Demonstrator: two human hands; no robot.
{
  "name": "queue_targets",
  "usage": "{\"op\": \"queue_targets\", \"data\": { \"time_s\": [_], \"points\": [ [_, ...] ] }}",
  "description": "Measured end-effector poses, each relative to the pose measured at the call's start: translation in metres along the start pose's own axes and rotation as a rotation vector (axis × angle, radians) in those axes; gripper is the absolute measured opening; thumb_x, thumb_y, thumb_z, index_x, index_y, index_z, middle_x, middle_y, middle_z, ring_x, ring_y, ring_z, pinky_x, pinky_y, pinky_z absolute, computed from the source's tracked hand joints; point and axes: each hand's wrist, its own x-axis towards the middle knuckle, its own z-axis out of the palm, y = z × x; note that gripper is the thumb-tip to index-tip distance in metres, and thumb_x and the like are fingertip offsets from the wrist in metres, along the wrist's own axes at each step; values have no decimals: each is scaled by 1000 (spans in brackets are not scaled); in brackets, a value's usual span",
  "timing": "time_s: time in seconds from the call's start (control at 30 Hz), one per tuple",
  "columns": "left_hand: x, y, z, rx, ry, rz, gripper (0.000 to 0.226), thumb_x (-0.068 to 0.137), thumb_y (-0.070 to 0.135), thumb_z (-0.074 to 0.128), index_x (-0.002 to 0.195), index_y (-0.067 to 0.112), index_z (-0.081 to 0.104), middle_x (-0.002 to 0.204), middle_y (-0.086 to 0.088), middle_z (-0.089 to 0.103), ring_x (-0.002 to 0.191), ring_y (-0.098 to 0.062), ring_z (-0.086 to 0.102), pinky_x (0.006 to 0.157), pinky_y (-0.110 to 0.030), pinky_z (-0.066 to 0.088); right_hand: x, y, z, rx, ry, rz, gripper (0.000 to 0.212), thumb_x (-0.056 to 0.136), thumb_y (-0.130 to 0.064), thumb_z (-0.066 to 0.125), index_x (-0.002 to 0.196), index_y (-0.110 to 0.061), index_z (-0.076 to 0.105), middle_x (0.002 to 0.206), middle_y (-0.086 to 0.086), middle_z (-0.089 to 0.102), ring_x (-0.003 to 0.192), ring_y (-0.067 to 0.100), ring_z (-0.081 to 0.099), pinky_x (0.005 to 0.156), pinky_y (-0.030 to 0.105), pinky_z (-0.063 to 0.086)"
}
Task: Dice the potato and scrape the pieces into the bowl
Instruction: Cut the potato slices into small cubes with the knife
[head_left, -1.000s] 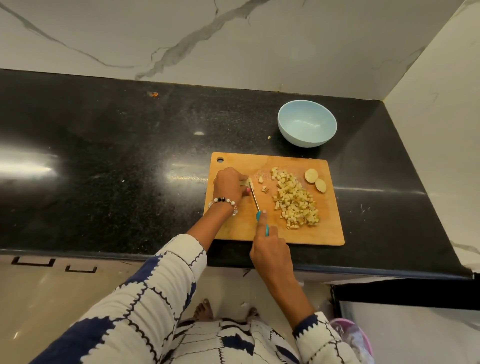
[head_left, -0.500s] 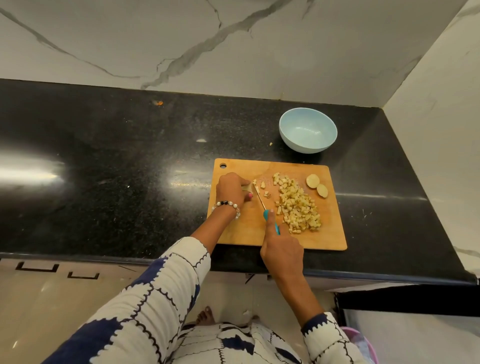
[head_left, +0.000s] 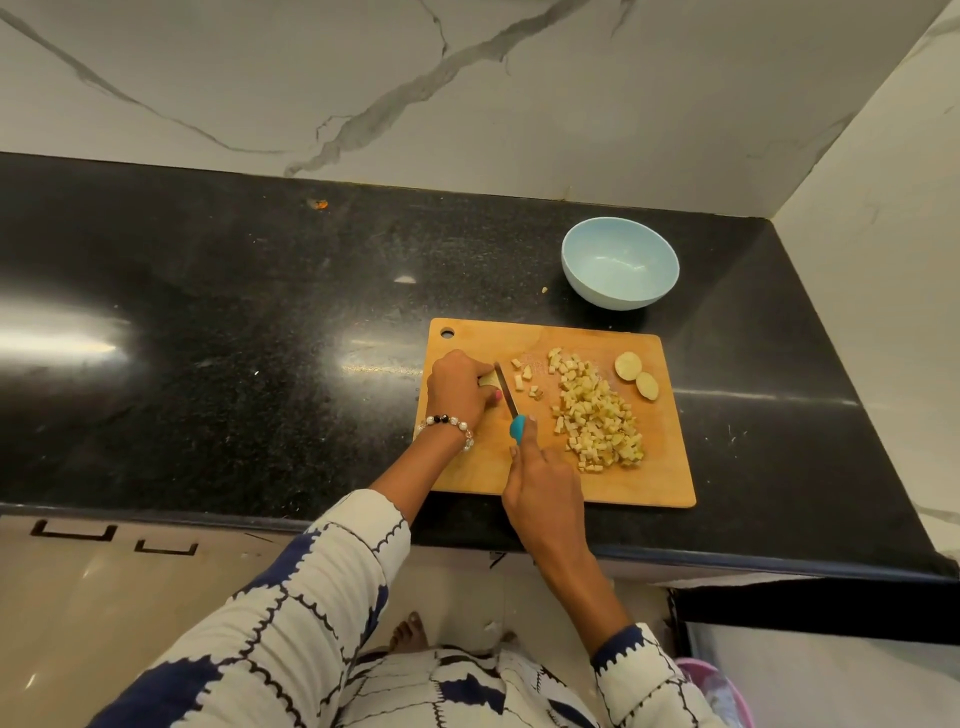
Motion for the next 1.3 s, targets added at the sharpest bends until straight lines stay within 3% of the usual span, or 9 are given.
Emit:
{"op": "queue_targets", "data": {
  "time_s": [0.17, 0.33, 0.67, 0.8, 0.87, 0.93, 1.0, 1.2, 1.3],
  "points": [
    [0, -2, 0, 3, 3, 14, 41, 77, 31, 73, 115, 17, 67, 95, -8, 68, 86, -21, 62, 76, -32, 52, 0, 2, 2, -4, 27, -13, 55, 96, -32, 27, 145, -8, 30, 77, 12, 57, 62, 23, 52, 52, 32, 33],
    [1, -4, -1, 19, 4, 37, 41, 78, 30, 71, 117, 16, 65, 105, -7, 64, 94, -22, 60, 82, -31, 50, -2, 5, 2, -33, 12, -30, 52, 96, -24, 35, 145, -6, 30, 78, 16, 57, 60, 27, 50, 49, 37, 38],
    [3, -7, -8, 68, -60, 80, 41, 81, 29, 69, 119, 18, 63, 104, -9, 66, 93, -22, 61, 82, -31, 49, 4, -3, 3, -145, -110, -67, 58, 98, -15, 35, 149, -3, 9, 93, 19, 58, 67, 29, 55, 55, 34, 35],
    [2, -3, -7, 54, -55, 59, 40, 80, 29, 70, 117, 14, 65, 95, -10, 69, 86, -22, 62, 73, -27, 47, 6, -8, -4, -208, -227, -49, 62, 99, -15, 28, 148, -6, -8, 106, 18, 53, 69, 24, 41, 61, 33, 33],
    [1, -2, -6, 47, -49, 46, 40, 80, 30, 70, 117, 14, 65, 94, -10, 68, 86, -23, 62, 70, -27, 45, 0, -4, -5, -204, -191, -55, 68, 96, -13, 40, 149, -3, -1, 101, 18, 55, 63, 22, 39, 56, 32, 33],
    [1, -2, -5, 38, -34, 37, 41, 79, 31, 71, 115, 12, 66, 97, -11, 66, 89, -24, 61, 72, -29, 45, -18, 1, -5, -256, -136, -84, 78, 77, -8, 69, 143, 5, 27, 76, 16, 57, 46, 16, 33, 42, 26, 27],
    [1, -3, -4, 37, -28, 34, 43, 79, 32, 71, 116, 11, 66, 102, -10, 66, 93, -24, 60, 78, -30, 47, -37, 5, -2, -269, -72, -112, 78, 60, -4, 81, 130, 7, 49, 62, 11, 54, 33, 13, 31, 36, 20, 20],
    [0, -1, -6, 40, -32, 36, 43, 80, 32, 70, 117, 11, 64, 107, -11, 66, 98, -24, 60, 83, -30, 47, -34, 4, -4, -297, -20, -96, 75, 61, -3, 81, 129, 6, 52, 60, 11, 52, 35, 12, 22, 33, 20, 19],
    [-1, -1, -8, 28, -29, 29, 43, 79, 31, 71, 117, 11, 65, 108, -9, 66, 97, -23, 61, 85, -29, 47, -34, 12, -6, -249, -10, -72, 68, 64, -2, 76, 128, 5, 53, 62, 12, 54, 30, 16, 31, 34, 21, 14]
  ]
}}
